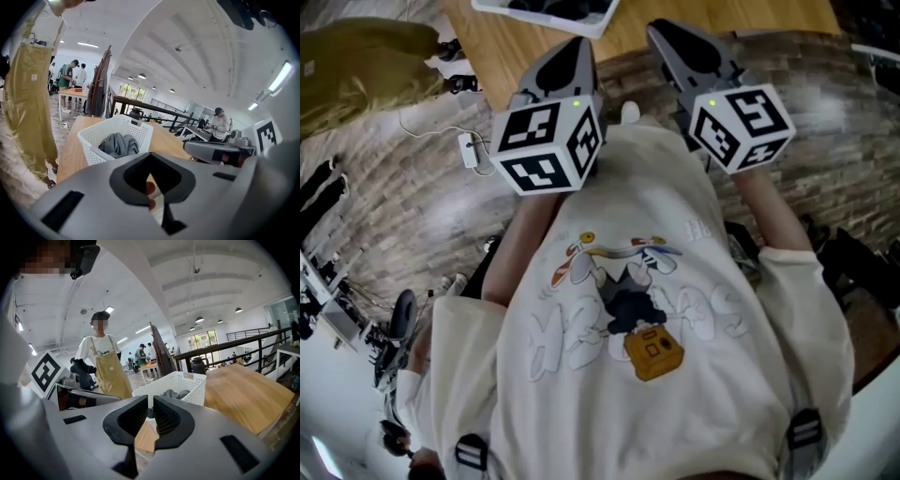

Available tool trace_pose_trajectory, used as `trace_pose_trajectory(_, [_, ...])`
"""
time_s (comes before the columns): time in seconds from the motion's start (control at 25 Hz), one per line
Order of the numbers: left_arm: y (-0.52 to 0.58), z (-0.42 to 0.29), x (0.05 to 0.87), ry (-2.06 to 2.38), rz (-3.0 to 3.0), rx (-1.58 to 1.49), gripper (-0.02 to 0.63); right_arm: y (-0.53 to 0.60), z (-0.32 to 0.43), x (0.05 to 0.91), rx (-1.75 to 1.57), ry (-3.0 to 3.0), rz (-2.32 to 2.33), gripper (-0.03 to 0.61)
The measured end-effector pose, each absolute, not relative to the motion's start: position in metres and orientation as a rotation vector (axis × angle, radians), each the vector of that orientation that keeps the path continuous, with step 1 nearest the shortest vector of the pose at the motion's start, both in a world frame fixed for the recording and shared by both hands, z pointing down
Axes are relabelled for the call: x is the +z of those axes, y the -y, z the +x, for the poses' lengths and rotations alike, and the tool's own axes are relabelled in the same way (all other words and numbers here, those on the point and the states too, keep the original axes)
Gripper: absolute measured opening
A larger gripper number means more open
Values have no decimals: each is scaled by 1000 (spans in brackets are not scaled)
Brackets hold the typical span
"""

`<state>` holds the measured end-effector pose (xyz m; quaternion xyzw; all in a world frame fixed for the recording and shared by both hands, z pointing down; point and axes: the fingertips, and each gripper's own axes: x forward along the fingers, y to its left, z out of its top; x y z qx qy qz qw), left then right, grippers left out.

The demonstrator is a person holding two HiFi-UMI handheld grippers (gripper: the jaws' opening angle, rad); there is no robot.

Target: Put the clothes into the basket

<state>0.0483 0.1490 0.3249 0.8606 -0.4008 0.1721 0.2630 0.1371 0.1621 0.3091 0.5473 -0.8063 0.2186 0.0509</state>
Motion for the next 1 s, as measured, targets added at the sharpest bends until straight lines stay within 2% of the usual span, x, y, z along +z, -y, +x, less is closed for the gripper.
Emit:
trace_pose_trajectory(0.4, [-172,29,314,1094,2356,410,2,-178,90,314,623,2438,1703,42])
trace_pose_trajectory(0.72, [-180,19,317,1111,2352,422,2,-196,75,328,791,2411,1736,23])
trace_pose_trajectory(1.0, [-182,14,320,1088,2360,426,2,-199,70,325,760,2405,1757,22])
